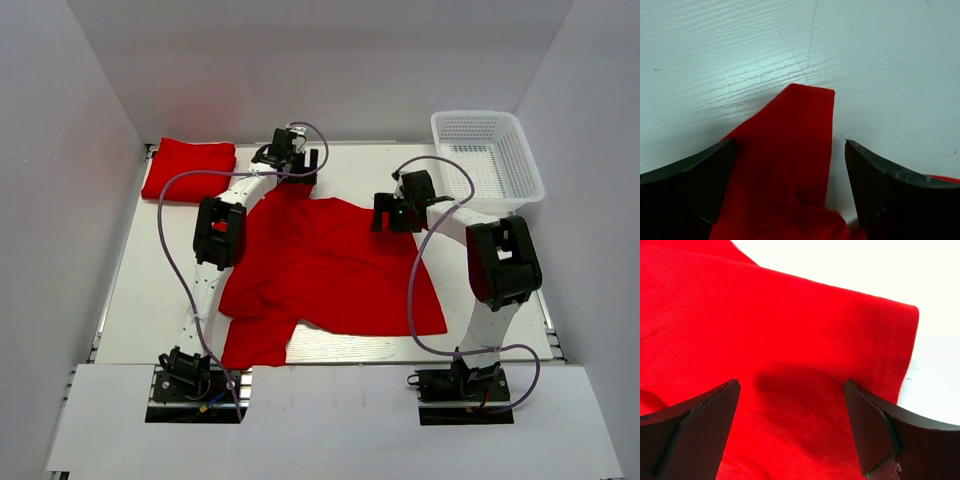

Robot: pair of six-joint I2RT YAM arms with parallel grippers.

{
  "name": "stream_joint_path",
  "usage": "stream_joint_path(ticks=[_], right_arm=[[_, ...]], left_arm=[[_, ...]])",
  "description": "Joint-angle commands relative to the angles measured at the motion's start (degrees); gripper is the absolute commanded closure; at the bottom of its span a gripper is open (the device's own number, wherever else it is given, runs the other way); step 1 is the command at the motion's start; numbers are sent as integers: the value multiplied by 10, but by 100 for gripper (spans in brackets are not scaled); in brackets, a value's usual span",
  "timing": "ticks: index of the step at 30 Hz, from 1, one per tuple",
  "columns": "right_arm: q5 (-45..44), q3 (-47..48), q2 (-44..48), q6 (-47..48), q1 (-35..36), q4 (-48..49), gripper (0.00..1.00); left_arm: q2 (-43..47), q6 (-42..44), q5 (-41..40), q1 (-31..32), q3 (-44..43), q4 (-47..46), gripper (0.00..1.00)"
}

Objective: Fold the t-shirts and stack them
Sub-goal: Flatten out the tshirt

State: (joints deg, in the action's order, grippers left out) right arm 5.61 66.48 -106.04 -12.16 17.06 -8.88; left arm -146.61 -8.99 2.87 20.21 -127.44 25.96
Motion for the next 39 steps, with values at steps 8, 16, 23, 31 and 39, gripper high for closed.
stream_joint_path(ticks=[8, 16, 23, 31, 39], right_arm=[[62, 26, -60, -38, -45, 5, 10], [75, 51, -89, -44, -66, -2, 10], [58, 127, -140, -85, -78, -6, 10], [22, 237, -201, -103, -84, -4, 10], [85, 302, -217, -64, -92, -3, 10]], left_arm=[[-40, 23, -25, -1, -27, 5, 77], [-87, -15, -225, -1, -72, -52, 100], [-136, -48, -211, -17, -106, -237, 100], [-165, -80, -168, -43, -122, -422, 81], [-166, -51, -59, -54, -129, -543, 13]])
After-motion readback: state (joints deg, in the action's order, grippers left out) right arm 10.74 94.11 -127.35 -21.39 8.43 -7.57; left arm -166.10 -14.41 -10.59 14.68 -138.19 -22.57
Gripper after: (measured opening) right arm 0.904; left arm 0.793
